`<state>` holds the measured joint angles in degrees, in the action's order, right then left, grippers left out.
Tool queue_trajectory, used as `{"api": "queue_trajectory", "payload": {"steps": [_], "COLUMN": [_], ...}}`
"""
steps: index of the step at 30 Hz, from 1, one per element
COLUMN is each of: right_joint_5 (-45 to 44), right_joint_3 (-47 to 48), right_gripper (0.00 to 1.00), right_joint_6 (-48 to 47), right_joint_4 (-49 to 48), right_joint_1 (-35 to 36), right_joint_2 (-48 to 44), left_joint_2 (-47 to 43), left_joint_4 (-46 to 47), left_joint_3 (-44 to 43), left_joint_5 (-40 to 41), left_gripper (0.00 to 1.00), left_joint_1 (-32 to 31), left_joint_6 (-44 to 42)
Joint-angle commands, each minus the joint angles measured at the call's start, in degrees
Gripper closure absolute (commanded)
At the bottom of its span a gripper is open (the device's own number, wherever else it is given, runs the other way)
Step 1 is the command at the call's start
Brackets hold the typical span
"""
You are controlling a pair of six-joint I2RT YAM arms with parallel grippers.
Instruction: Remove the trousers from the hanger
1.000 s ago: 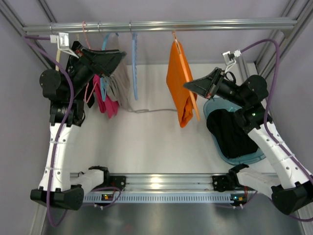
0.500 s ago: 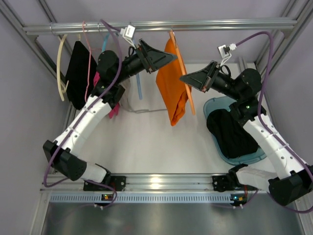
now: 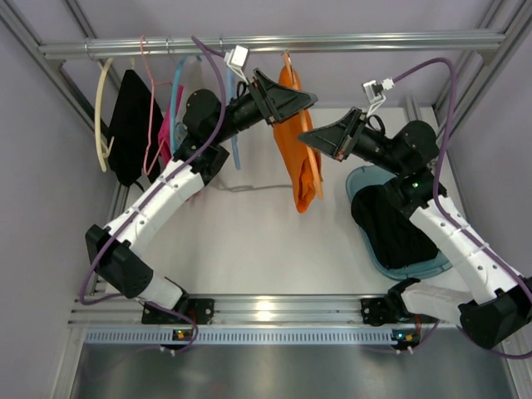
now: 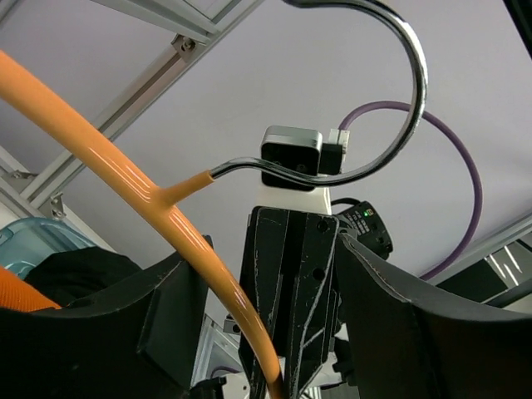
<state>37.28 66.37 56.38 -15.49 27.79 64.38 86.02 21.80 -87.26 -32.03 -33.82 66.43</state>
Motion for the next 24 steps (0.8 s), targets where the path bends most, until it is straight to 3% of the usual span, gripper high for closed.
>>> {"api": "queue_trajectory", "payload": {"steps": [1,6,7,9,10,13,16,17,18,20,24], "right_joint_5": [-1.0,-1.4,-1.6,-2.5,-2.6,-3.0,-3.3,-3.7,-4.1,-6.7,-9.8], "right_joint_3": [1.0,-1.5,-1.9,-2.9,-3.3,-4.5,-5.3,-6.3,-7.0,-9.3,-15.6], "right_gripper": [1.0,1.0,1.0,1.0,1.0,0.96,0.59,0.3,0.19,0.06,0.01], "right_joint_6": [-5.7,-7.2,-8.6,-10.1,-11.5,-15.2,-21.6,-23.1,-25.0,-31.1,-42.6], "right_joint_4": [-17.6,-18.0,-17.7,-16.2,-15.6,-13.2,-7.4,-6.0,-2.5,1.1,6.5], "right_joint_1": [1.8,2.7,2.6,2.6,2.7,2.6,2.3,1.7,0.7,-0.1,-0.8], "right_joint_2": [-2.9,-2.3,-2.5,-2.9,-3.0,-3.7,-5.6,-7.3,-8.5,-12.1,-18.8], "left_joint_2": [0.6,0.7,0.6,0.4,0.2,0.2,0.0,-0.1,-0.1,-0.3,-0.3], "left_joint_4": [5.8,5.7,5.7,5.7,5.7,5.4,4.0,3.3,3.1,2.9,2.9], "left_joint_3": [-0.8,-0.4,-0.1,0.5,0.8,1.0,0.7,0.6,0.7,0.8,0.5], "left_joint_5": [1.2,0.7,0.7,0.4,0.4,0.1,0.4,0.3,0.2,-0.2,-1.1], "left_gripper": [0.35,0.48,0.58,0.69,0.81,1.0,1.0,1.0,1.0,1.0,1.0], "left_joint_1": [-0.2,-0.4,-0.4,-0.4,-0.3,-0.2,0.6,0.9,1.5,2.0,2.6], "left_joint_6": [1.2,1.1,1.0,1.0,1.2,1.9,2.9,3.3,3.8,5.0,7.2]}}
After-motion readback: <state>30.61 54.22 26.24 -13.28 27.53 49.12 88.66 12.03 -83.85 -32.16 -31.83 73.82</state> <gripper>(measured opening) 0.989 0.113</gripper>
